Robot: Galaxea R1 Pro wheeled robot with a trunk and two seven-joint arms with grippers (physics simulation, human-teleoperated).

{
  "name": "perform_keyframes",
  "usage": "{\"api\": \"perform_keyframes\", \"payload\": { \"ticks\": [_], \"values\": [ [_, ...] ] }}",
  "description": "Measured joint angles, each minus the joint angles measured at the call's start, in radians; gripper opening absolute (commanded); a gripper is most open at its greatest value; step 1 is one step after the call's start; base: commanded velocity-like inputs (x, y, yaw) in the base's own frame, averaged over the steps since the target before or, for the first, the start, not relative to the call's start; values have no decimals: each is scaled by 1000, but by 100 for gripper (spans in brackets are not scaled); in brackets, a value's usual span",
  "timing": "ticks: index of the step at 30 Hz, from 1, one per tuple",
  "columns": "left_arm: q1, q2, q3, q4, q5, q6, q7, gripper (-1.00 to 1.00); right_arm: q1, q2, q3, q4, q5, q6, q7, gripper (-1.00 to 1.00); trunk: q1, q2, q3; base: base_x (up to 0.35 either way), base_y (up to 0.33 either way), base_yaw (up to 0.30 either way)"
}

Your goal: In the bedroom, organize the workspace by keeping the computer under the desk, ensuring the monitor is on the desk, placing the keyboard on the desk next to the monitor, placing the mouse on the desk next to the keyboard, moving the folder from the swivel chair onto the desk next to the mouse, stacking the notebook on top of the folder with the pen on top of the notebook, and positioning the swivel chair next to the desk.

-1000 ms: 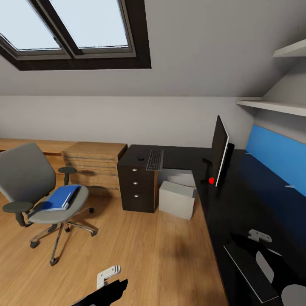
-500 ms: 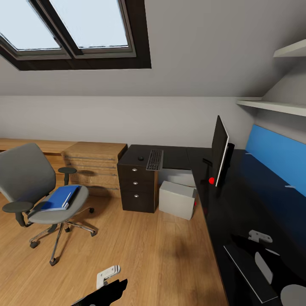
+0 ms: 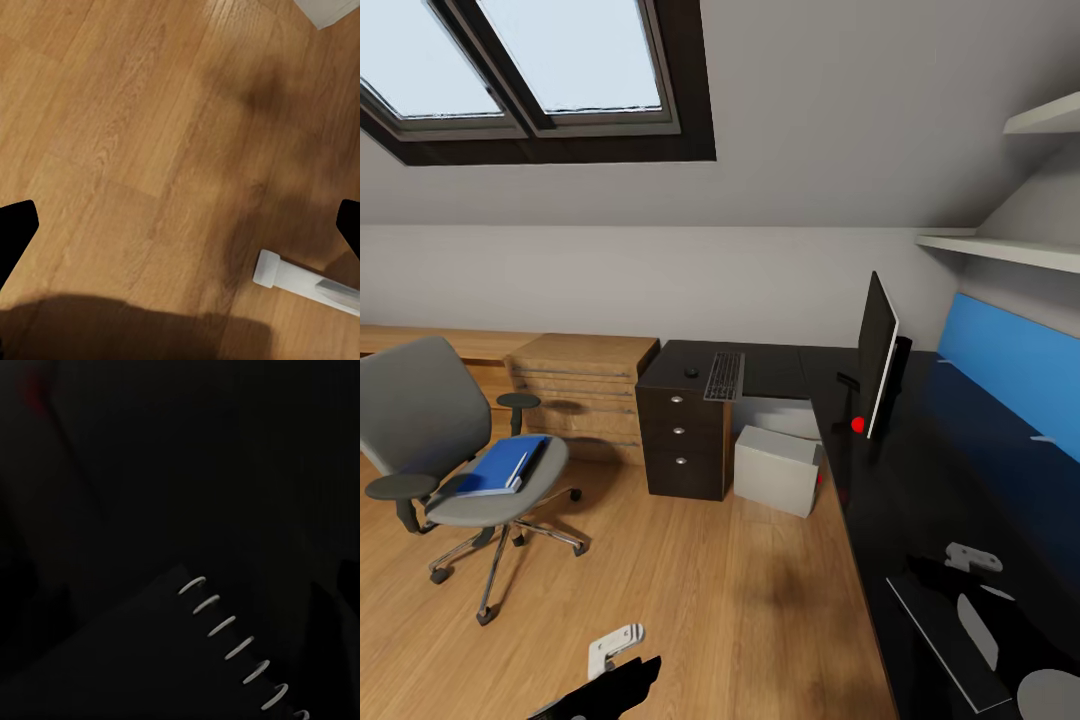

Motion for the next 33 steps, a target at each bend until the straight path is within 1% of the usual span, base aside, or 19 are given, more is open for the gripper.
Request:
{"api": "perform_keyframes", "payload": {
  "ticks": [5,11,24,33],
  "values": [
    [0,-1,0,0,-1,0,0,100,-1,0,0,-5,11,-3,-2,100,19,-35,-15,0,0,0],
    [0,0,1,0,-1,0,0,100,-1,0,-1,-29,11,-2,-3,100,42,-77,-34,0,0,0],
    [0,2,4,1,-1,0,-4,100,-1,0,-1,-29,10,-2,-2,100,42,-77,-34,-2,0,0],
    [0,0,2,1,-1,0,-4,100,-1,0,-1,-30,3,-4,1,100,43,-77,-34,-218,-24,0]
  ]
}}
